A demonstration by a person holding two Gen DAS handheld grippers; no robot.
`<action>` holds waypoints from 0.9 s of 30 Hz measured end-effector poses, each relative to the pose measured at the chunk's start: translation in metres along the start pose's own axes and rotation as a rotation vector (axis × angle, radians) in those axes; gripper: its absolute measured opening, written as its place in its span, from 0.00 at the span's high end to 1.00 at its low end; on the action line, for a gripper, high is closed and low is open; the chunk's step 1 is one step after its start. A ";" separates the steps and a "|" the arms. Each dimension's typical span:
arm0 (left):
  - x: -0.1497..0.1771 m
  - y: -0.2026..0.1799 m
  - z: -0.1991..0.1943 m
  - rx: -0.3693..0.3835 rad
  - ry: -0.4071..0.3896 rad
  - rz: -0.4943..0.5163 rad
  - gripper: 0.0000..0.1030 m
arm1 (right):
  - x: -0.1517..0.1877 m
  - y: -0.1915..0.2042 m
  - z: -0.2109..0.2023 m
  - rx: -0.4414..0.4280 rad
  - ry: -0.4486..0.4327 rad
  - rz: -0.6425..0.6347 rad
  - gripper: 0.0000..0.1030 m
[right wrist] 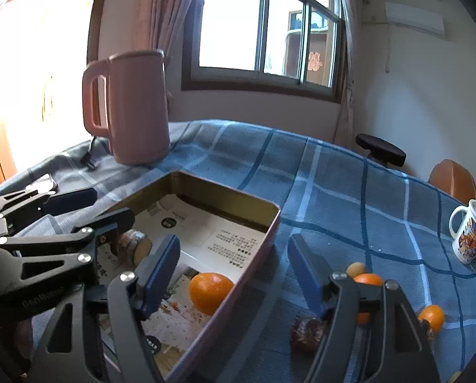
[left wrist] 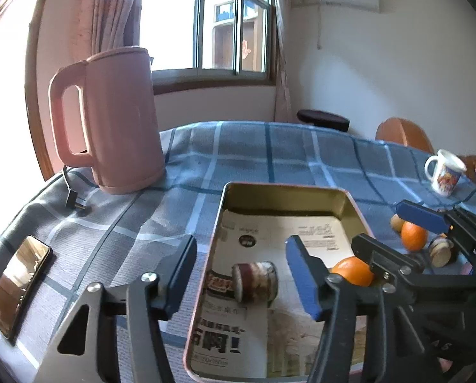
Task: Organize fruits
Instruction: 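Open both tools to drop the orange and jar into the tin tray, then grasp the small brown round fruit with the right tool while the left tool grasps the purple radish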
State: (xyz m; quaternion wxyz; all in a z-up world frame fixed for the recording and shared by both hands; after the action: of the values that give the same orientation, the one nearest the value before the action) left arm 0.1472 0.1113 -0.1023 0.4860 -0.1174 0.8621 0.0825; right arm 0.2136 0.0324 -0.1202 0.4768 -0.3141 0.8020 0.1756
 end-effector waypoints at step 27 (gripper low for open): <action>0.033 -0.244 -0.072 0.458 0.023 0.238 0.31 | 0.128 -0.206 -0.198 0.485 -0.048 0.293 0.23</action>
State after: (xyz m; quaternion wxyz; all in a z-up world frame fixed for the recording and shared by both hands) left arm 0.1404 -0.1449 -0.1008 0.4768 0.0974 0.8716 -0.0597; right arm 0.1780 -0.2780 -0.1326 0.5263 -0.0677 0.8460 0.0530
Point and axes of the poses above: each gripper's, at about its wrist camera, not at the fingertips, and z roughly the way its jaws point, y to its left, x to its underside, the point moved 10 cm from there along z, roughly the way its jaws point, and after that the axes turned 7 degrees about -x, right-handed, at the moved point
